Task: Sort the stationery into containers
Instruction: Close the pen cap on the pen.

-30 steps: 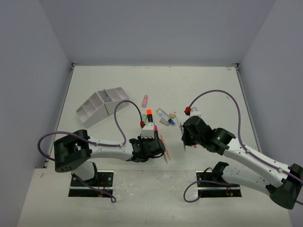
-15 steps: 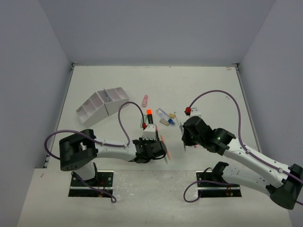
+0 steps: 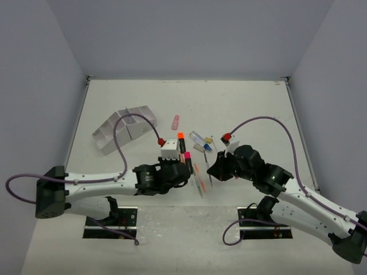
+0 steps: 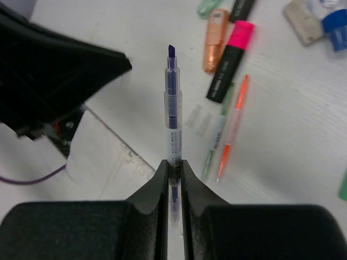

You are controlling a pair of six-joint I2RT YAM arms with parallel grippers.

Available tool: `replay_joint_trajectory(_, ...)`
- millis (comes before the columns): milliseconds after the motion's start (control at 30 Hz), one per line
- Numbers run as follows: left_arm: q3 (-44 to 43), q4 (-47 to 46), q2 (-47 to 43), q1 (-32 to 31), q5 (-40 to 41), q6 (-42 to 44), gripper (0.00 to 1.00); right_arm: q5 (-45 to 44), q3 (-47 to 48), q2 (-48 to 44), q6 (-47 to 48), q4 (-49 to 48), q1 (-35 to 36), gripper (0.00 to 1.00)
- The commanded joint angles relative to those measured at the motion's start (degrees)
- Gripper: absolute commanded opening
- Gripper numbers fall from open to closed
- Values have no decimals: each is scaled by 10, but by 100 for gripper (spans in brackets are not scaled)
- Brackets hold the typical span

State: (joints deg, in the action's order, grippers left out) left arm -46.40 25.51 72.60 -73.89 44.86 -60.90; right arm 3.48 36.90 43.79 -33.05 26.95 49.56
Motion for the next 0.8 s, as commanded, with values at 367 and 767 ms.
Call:
replay_joint_trajectory(367, 134, -596, -290, -1, -113, 335, 0, 298, -52, 14, -90, -478, 40, 0)
replay_joint_trajectory(767, 124, -595, -281, -1, -113, 336, 0, 233, -52, 1, -83, -437, 49, 0)
